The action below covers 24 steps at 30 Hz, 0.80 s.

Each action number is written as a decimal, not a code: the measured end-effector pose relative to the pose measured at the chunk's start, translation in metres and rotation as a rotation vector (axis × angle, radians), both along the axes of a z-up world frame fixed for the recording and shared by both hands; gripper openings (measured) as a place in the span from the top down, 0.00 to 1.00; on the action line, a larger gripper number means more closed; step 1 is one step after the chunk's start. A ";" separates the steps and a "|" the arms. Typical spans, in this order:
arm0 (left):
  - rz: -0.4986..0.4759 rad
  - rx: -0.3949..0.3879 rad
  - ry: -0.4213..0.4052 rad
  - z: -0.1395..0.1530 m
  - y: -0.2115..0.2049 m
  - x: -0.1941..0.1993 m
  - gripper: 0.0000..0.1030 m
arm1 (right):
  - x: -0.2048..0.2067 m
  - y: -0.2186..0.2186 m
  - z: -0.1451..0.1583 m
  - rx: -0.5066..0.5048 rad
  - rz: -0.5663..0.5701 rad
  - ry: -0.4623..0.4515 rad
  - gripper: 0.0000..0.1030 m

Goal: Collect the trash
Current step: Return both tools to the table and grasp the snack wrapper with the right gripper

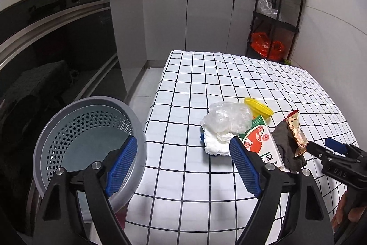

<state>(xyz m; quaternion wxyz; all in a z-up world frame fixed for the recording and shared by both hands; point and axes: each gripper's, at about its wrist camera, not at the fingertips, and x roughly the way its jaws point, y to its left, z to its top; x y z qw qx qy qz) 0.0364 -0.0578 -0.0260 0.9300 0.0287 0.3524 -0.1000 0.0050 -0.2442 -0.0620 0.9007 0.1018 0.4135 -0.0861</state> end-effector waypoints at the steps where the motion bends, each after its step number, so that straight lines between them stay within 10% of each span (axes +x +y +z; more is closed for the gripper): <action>1: -0.001 -0.005 0.002 0.000 -0.001 0.001 0.22 | 0.002 0.000 -0.003 -0.003 0.001 0.009 0.29; 13: -0.022 0.002 0.007 -0.006 -0.012 0.000 0.21 | 0.021 -0.003 -0.023 -0.015 -0.009 0.050 0.31; 24: -0.050 0.000 0.019 -0.009 -0.024 0.000 0.21 | 0.023 0.002 -0.023 -0.020 0.024 0.056 0.66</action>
